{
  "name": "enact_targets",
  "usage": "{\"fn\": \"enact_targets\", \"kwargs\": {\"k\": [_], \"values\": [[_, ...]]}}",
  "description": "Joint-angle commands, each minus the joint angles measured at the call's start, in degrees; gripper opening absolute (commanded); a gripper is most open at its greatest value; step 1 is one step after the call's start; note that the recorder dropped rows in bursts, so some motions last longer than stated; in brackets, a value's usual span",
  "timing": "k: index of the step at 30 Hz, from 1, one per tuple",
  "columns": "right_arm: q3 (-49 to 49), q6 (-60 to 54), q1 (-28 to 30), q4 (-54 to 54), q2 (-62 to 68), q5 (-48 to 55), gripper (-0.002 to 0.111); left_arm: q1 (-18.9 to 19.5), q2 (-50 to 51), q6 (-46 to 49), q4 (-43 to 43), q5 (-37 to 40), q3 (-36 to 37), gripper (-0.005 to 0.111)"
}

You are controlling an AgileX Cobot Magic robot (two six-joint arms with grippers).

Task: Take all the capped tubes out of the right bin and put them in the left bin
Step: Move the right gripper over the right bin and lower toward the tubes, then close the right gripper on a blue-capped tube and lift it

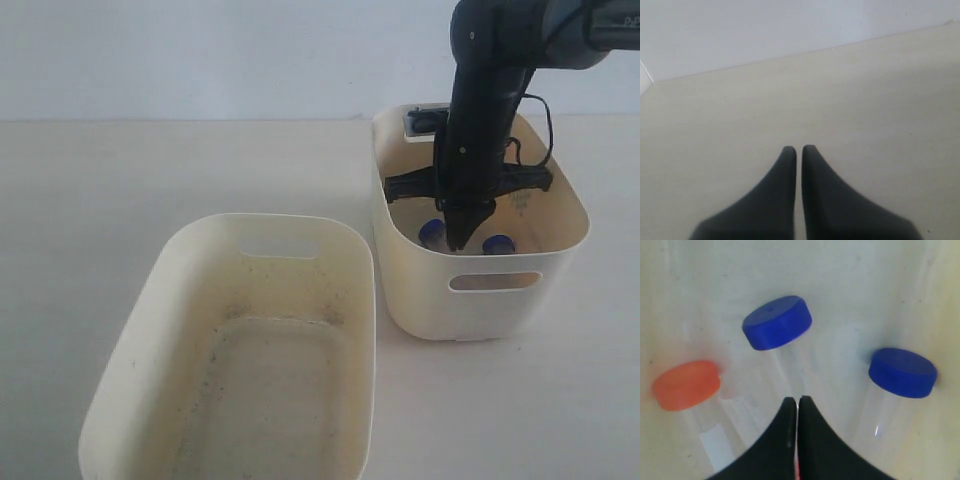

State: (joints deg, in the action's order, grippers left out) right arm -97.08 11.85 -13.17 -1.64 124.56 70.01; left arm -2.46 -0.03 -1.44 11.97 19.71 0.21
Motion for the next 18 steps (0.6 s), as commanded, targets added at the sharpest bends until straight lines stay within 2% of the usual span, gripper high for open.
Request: {"fn": "enact_targets", "kwargs": {"k": [1, 2, 3, 5, 6, 11, 18], "values": [[-0.1, -0.9, 0.0, 0.4, 0.1, 0.0, 0.014, -0.1, 0.0, -0.5, -0.2, -0.3, -0.2, 0.004], [-0.1, -1.3, 0.0, 0.4, 0.1, 0.0, 0.022, -0.1, 0.0, -0.5, -0.2, -0.3, -0.2, 0.004], [-0.1, -1.5, 0.0, 0.4, 0.1, 0.0, 0.04, -0.1, 0.0, -0.5, -0.2, -0.3, -0.2, 0.004], [-0.1, -1.5, 0.0, 0.4, 0.1, 0.0, 0.063, -0.1, 0.0, -0.5, -0.2, -0.3, -0.2, 0.004], [-0.1, -1.5, 0.0, 0.4, 0.1, 0.0, 0.066, -0.1, 0.0, -0.5, -0.2, -0.3, -0.2, 0.004], [-0.1, -1.8, 0.0, 0.4, 0.1, -0.7, 0.047, -0.1, 0.0, -0.5, -0.2, -0.2, -0.2, 0.004], [-0.1, -2.4, 0.0, 0.7, 2.4, -0.8, 0.047, -0.1, 0.0, -0.5, -0.2, -0.2, -0.2, 0.004]]}}
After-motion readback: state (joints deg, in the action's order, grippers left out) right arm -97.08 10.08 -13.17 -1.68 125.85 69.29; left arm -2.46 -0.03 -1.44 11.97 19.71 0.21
